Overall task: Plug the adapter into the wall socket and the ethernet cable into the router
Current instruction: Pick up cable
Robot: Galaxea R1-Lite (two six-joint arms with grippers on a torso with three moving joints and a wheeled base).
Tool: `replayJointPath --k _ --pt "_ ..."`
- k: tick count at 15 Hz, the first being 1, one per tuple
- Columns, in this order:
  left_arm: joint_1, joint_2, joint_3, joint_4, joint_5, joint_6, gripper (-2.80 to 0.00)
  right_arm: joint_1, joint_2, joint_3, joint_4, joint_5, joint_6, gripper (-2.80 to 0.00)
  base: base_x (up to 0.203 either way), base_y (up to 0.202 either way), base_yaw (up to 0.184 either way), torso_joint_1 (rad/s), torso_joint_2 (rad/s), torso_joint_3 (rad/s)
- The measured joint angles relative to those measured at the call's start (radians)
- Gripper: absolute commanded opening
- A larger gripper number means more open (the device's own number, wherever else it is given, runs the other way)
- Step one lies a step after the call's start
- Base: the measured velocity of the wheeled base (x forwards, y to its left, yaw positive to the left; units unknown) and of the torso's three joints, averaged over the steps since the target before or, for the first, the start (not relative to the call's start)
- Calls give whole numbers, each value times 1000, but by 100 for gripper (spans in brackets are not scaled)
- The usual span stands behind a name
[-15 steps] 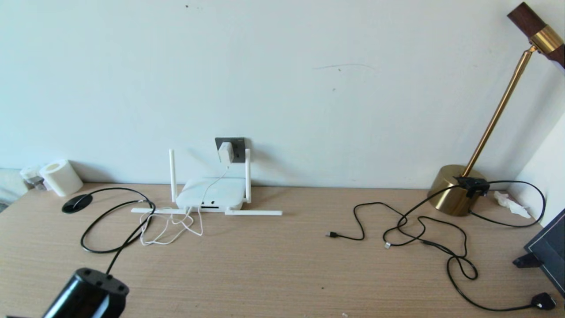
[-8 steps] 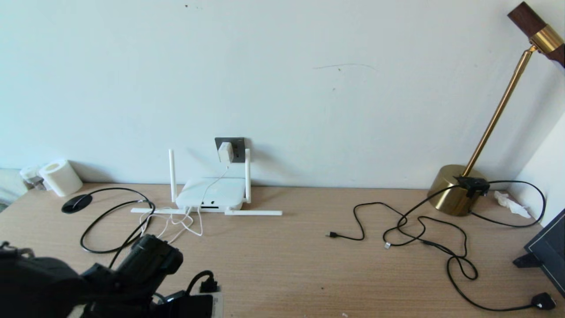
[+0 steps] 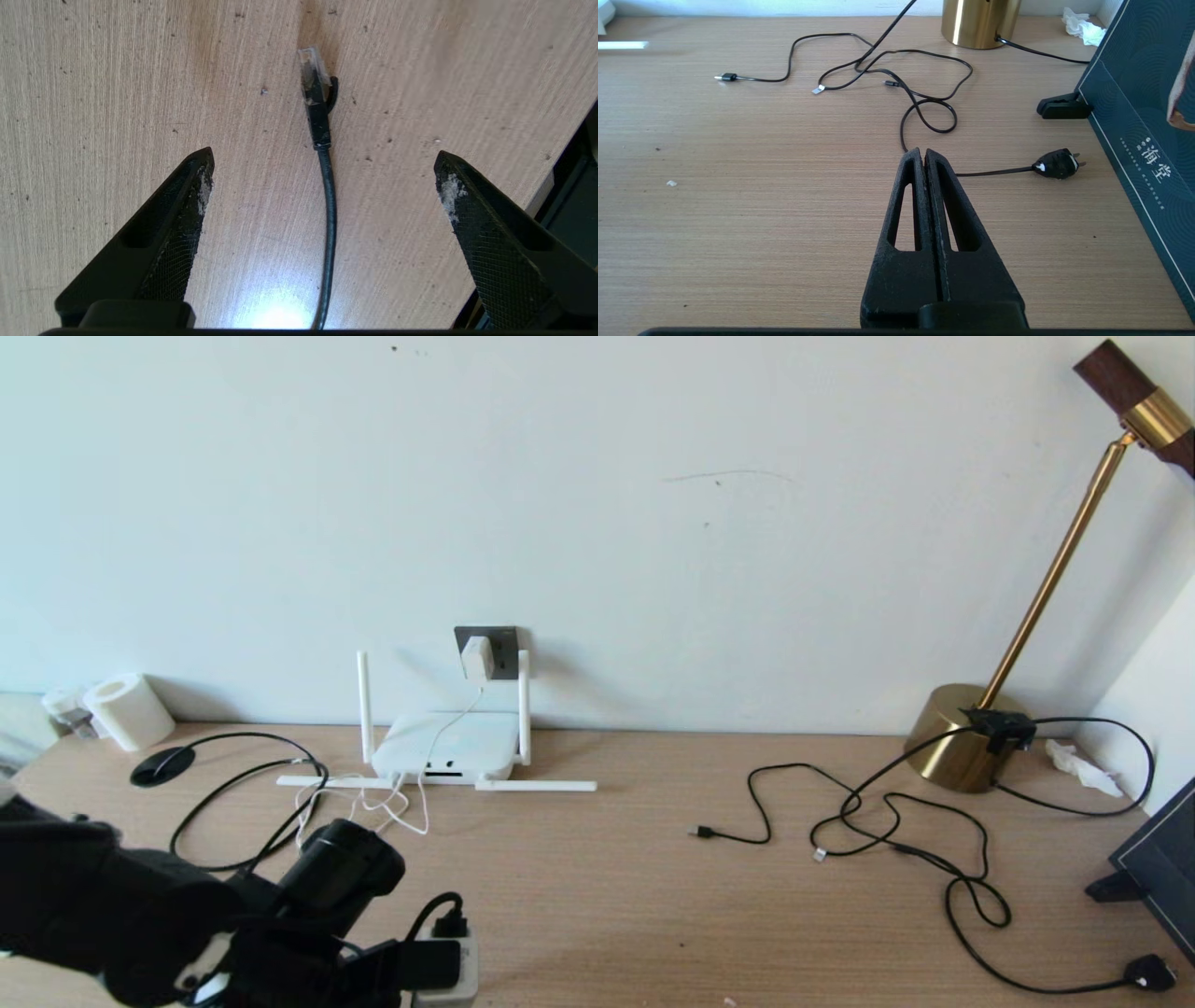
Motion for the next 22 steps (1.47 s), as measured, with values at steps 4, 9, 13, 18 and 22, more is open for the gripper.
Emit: replayJointPath --k 4,9,13,18,22 --pt "0 27 -9 -2 1 0 0 0 0 0 0 0 0 -280 0 0 0 0 0 0" --pt "-1 49 -16 -16 -1 -1 0 0 0 0 0 0 0 -280 0 0 0 0 0 0" --pt "-1 70 -13 -67 1 -3 0 0 0 0 0 0 0 -280 0 0 0 0 0 0" --pt "-5 106 21 -178 40 -10 -140 0 0 0 0 0 0 -280 0 0 0 0 0 0" --pt "-7 112 40 -180 43 -8 -280 0 0 0 0 0 0 -280 0 0 0 0 0 0"
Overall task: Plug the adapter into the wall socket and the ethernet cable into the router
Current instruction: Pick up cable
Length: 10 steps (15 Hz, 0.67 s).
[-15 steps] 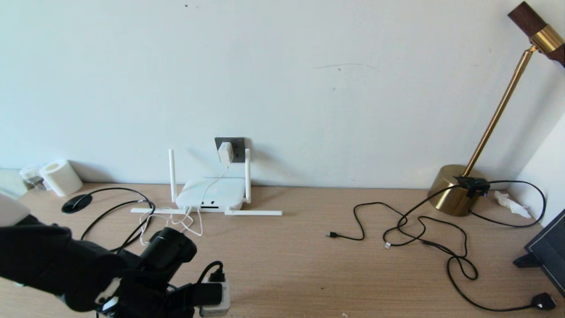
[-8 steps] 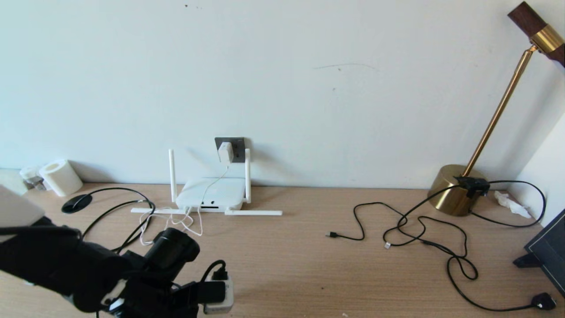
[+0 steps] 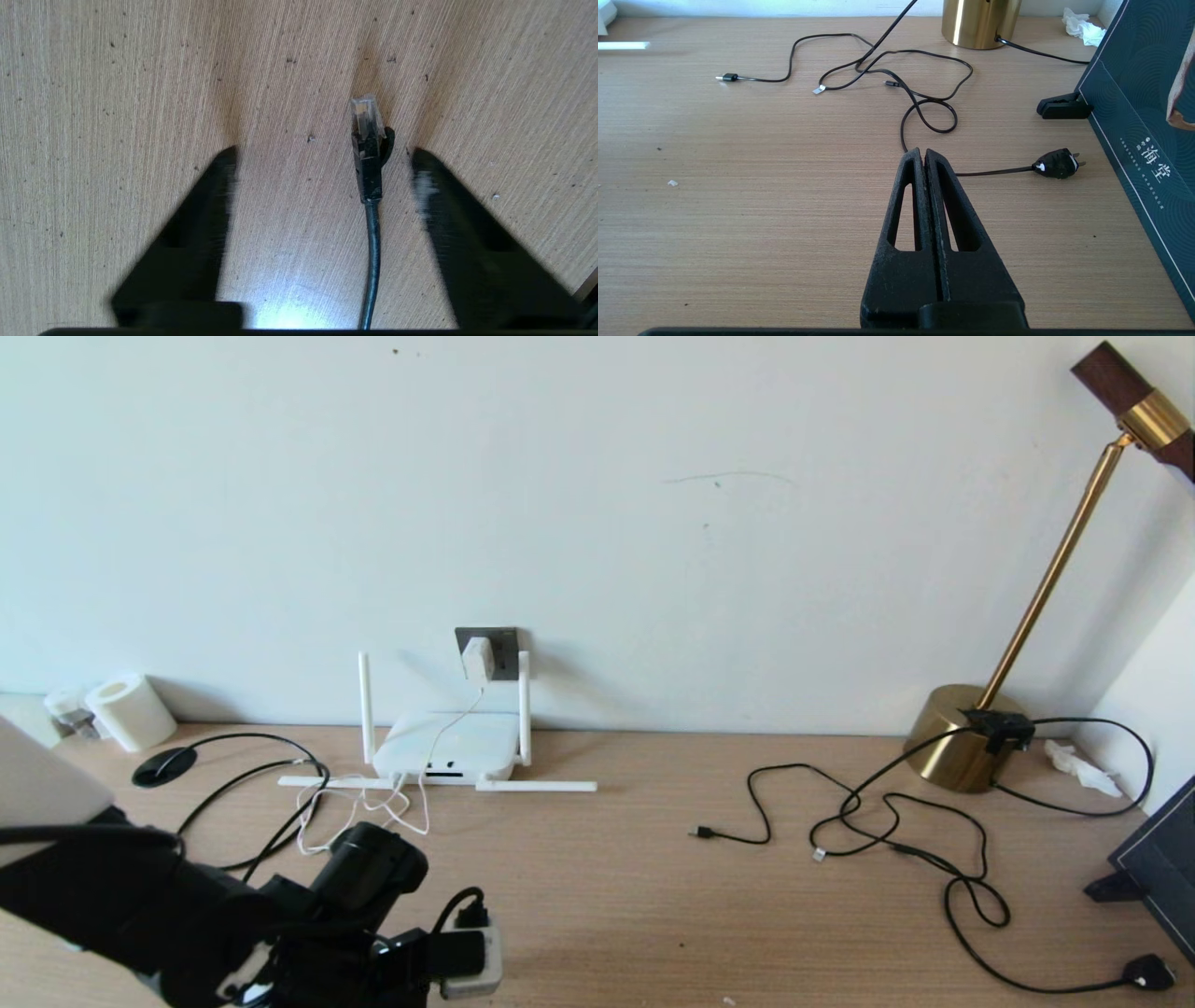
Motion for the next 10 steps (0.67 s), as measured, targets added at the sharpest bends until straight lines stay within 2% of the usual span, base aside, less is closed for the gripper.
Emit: replayJointPath --k 10 --pt "2 -31 38 16 2 6 -280 0 0 0 0 1 0 -280 0 0 0 0 0 0"
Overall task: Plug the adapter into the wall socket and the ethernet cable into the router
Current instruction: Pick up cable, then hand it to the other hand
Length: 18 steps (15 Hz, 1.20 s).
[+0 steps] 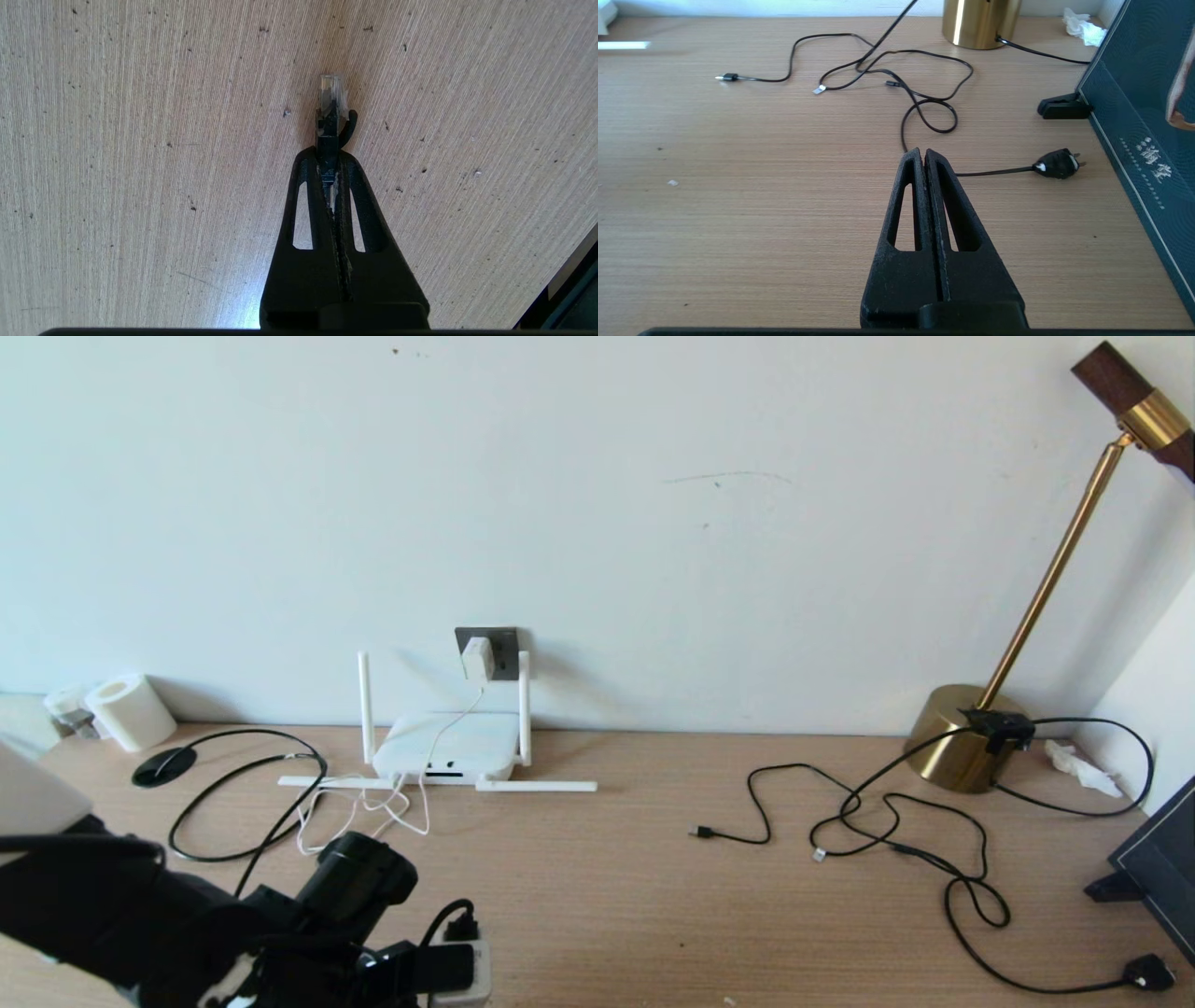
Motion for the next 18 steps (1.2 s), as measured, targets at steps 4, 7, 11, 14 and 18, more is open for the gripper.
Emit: replayJointPath --k 4,7,11,14,18 --pt "-2 -16 -11 -3 -1 1 -280 0 0 0 0 0 0 -280 0 0 0 0 0 0" --pt "-4 -84 -123 6 -2 10 -280 0 0 0 0 -1 0 -280 0 0 0 0 0 0" --pt "-3 -142 -412 18 20 13 -280 0 0 0 0 -1 0 -280 0 0 0 0 0 0" --pt "-3 -131 -649 84 78 13 -280 0 0 0 0 -1 -3 -280 0 0 0 0 0 0" --pt "-15 -121 -874 254 165 49 -280 0 0 -1 0 -4 -11 -280 0 0 0 0 0 0"
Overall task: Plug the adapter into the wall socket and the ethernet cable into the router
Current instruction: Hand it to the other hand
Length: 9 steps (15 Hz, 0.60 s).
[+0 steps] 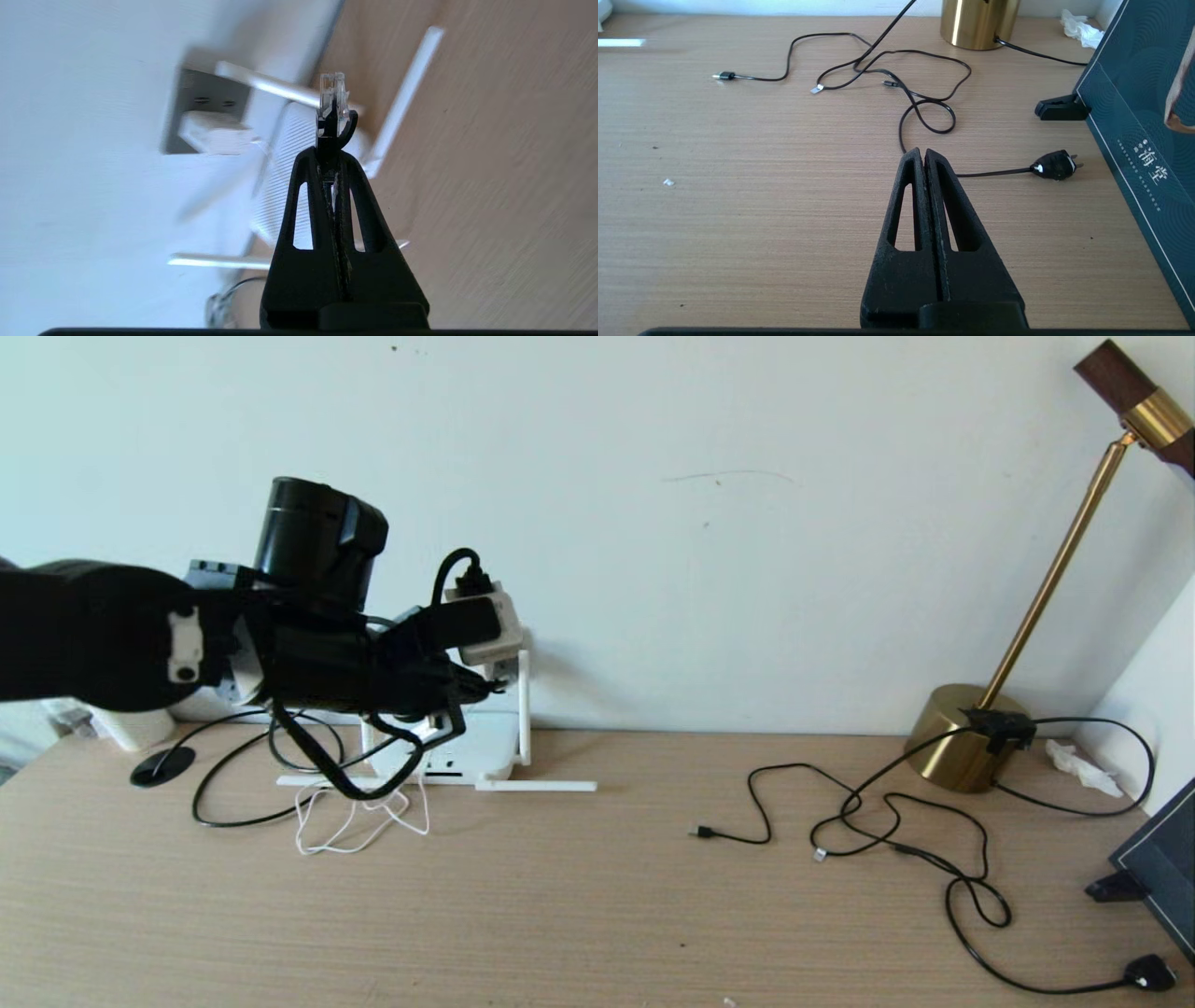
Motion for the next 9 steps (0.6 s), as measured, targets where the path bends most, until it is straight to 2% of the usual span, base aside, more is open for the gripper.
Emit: replayJointPath --k 2,4,6,9 --pt "-29 -8 -70 43 98 41 -280 0 0 -5 0 8 4 -280 0 0 0 0 0 0" --pt "-90 -26 -114 52 192 58 -280 0 3 -75 7 54 60 -280 0 0 0 0 0 0" --pt "-144 -45 -127 53 258 62 -280 0 37 -250 46 170 193 -280 0 0 0 0 0 0" --pt "-194 -100 -19 37 262 64 -280 2 227 -424 89 338 387 -280 0 0 0 0 0 0"
